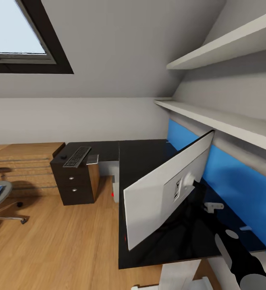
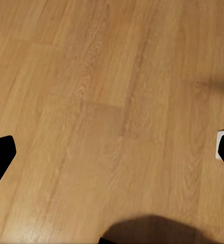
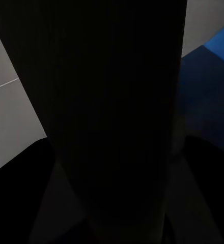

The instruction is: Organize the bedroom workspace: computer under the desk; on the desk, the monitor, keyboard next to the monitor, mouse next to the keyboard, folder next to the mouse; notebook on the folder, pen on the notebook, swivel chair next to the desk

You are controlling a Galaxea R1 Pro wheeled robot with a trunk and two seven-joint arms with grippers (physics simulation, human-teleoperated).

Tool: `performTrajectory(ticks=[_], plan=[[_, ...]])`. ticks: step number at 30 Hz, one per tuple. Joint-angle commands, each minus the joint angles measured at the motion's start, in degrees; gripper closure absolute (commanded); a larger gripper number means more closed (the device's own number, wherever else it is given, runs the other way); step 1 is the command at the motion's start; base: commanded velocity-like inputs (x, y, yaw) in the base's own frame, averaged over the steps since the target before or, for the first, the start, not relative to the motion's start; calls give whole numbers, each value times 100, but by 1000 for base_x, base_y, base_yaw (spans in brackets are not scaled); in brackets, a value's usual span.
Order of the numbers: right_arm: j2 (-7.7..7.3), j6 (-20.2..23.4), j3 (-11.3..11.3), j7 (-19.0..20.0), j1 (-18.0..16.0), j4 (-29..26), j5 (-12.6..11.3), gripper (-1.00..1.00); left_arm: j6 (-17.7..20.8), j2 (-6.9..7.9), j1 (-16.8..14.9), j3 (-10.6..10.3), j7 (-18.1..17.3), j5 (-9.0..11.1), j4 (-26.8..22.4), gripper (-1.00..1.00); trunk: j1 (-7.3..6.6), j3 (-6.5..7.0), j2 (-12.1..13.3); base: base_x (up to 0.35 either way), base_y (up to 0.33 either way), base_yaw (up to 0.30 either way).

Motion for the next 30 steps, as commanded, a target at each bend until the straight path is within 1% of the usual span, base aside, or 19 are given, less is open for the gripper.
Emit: performTrajectory(ticks=[1, 3, 5, 8, 12, 18, 21, 22, 24, 25, 26, 27, 28, 30], plan=[[1, -7, -22, 50, -8, -3, -90, 100, -24, 6, -3, -29, 31, 47, 0, -100, 1, -6, -6, 128, -2, 0], [1, -7, -25, 51, -8, 0, -90, 100, -24, 13, -3, -29, 31, 47, -2, -100, 1, -6, -6, 210, -1, 0], [1, -7, -27, 51, -8, 5, -90, 100, -23, 75, -3, -24, 35, 52, -3, -100, 1, -6, -6, 274, -1, 0], [1, -7, -27, 48, -8, 10, -90, 100, -23, 106, -3, -3, 38, 55, -3, -100, 1, -6, -6, 237, 0, 0], [1, -7, -27, 44, -8, 16, -90, 100, -23, 118, -3, 18, 38, 56, -5, -100, 1, -6, -6, 92, 0, 0], [1, -7, -28, 43, -8, 18, -90, 100, -25, 124, -3, 30, 39, 56, -16, -100, 1, -6, -6, 186, 0, 0], [1, -7, -28, 43, -8, 16, -90, 100, -24, 150, -3, 77, 40, 56, -29, -100, 1, -6, -6, 130, 0, 0], [1, -7, -26, 43, -8, 15, -90, 100, -24, 167, -3, 116, 40, 58, -37, -100, 1, -6, -6, 122, 0, 0], [1, -1, -20, 36, -8, 20, -90, 100, -27, 193, -3, 407, 36, 63, -329, -100, 1, -6, -6, 33, 0, 0], [1, -1, -20, 36, -8, 20, -90, 100, -23, 195, -3, 496, 30, 64, -422, -100, 1, -6, -6, 20, 0, 0], [1, 0, -20, 32, -8, 21, -90, 100, -4, 195, -3, 714, 16, 64, -616, -100, 1, -6, -6, 13, 0, 0], [1, 8, -19, 26, -8, 23, -90, 100, 612, 201, -3, 1354, -5, 87, -1636, -100, 1, -6, -6, 3, 0, 0], [1, 9, -19, 26, -8, 29, -87, 100, 1117, 199, -3, 1434, 0, 108, -2128, -100, 1, -6, -6, 2, 0, 0], [1, 10, -18, 25, -8, 35, -89, 100, 2252, 200, -3, 1525, 20, 178, -3165, -100, 1, -6, -6, 1, 0, 0]])
